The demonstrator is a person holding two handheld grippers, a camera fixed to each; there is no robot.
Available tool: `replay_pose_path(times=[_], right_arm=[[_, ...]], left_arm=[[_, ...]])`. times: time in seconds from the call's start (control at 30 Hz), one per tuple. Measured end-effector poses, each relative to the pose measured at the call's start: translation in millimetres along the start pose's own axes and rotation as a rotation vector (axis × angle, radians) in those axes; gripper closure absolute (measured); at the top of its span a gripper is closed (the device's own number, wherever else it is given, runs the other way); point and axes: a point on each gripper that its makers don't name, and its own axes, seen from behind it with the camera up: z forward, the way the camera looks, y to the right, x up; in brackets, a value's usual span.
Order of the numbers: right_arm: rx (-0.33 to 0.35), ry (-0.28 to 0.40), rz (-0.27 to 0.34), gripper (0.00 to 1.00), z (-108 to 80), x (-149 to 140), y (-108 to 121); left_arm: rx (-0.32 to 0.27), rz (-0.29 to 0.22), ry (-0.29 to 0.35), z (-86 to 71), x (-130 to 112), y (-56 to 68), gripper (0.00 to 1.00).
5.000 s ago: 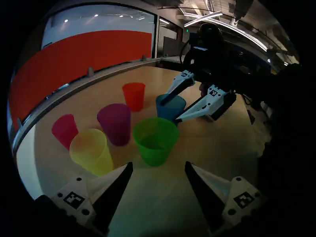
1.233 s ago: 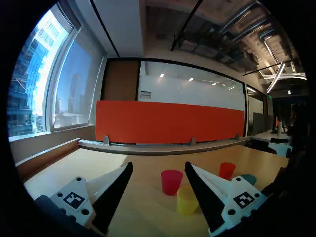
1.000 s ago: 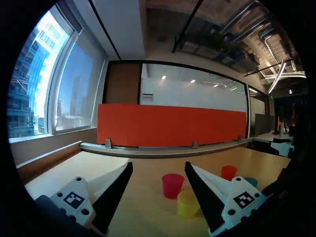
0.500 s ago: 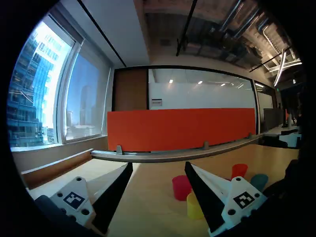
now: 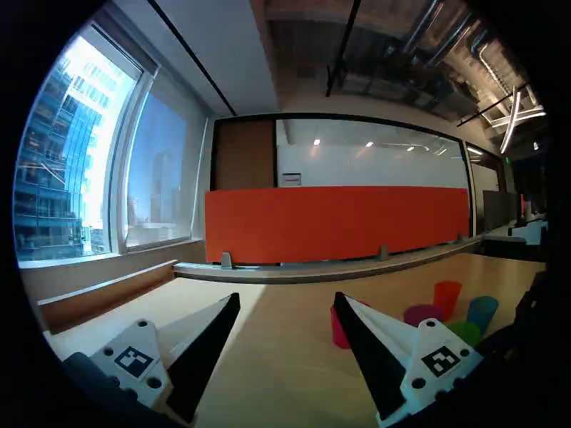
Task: Pour water
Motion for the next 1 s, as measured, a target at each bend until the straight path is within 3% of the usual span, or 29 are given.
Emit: replay_pose_path(times=[0.3, 0.6, 1.0], right_arm=[[0.004, -0.013, -0.036, 0.0, -1.5, -0.2, -5.8], [0.006, -0.011, -0.032, 0.0, -2.1, 3.6, -8.7], [0.0, -0.009, -0.041, 0.0, -2.6, 7.4, -8.2]], left_arm=[[0.007, -0.026, -0.013, -2.7, -13.1, -12.0, 0.02], [0.013, -0.039, -0.017, -1.7, -22.0, -19.4, 0.02], [0.011, -0.062, -0.032, -0.6, -34.7, -22.0, 0.02]])
